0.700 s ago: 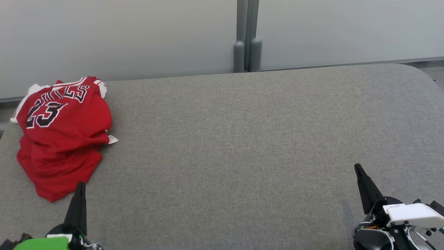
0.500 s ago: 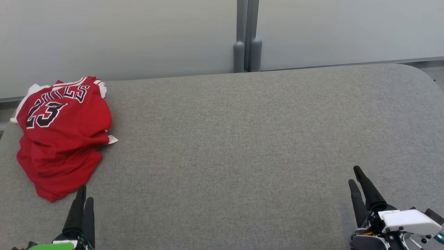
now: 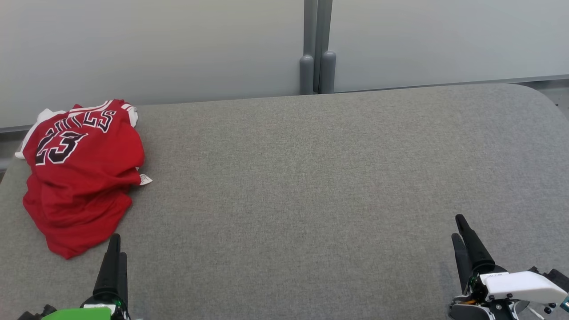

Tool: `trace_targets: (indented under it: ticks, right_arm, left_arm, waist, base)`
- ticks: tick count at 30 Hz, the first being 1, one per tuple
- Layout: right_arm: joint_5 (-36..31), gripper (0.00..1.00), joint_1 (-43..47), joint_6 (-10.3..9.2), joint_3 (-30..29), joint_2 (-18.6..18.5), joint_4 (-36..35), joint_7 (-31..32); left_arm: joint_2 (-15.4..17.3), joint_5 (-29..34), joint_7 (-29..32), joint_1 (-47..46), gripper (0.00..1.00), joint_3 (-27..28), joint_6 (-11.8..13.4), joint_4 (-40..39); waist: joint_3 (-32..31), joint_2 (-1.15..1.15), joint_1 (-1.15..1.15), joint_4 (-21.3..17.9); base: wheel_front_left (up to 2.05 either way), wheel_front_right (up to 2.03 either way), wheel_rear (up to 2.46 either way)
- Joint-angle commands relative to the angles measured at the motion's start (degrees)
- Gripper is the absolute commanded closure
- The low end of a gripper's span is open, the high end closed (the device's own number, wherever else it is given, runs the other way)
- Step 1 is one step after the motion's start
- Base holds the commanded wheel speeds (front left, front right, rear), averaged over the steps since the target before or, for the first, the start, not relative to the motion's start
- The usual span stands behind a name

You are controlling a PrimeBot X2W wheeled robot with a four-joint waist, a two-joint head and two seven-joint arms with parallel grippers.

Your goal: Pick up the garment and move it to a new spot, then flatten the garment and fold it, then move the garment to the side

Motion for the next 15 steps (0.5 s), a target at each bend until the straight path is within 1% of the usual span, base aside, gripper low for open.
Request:
trace_targets:
  ticks: [1,7,15]
  right_arm:
    - [-2.1,0.0,-1.2,0.01,-0.7,-0.1,-1.0,-0.5]
    - [-9.0,0.0,-1.5,0.01,-1.9,0.4,-2.6,-1.3]
    - [-19.0,0.0,-1.9,0.01,-3.0,1.1,-5.5,-2.3]
  left_arm:
    - [0.3,1.8,-0.7,-1.0,0.0,-0.4,0.3,-1.4]
    - [0.3,7.3,-2.2,-1.6,0.0,-1.6,0.9,-2.1]
    - [0.4,17.2,-4.2,-2.5,0.0,-3.3,1.7,-3.2]
  waist:
    - [0.0,0.03,0.0,0.0]
    - [-0.1,0.04,0.0,0.1]
    - [-0.3,0.05,0.0,0.2]
  base:
    - [0.0,0.0,0.0]
    - [0.0,0.0,0.0]
    - [0.0,0.0,0.0]
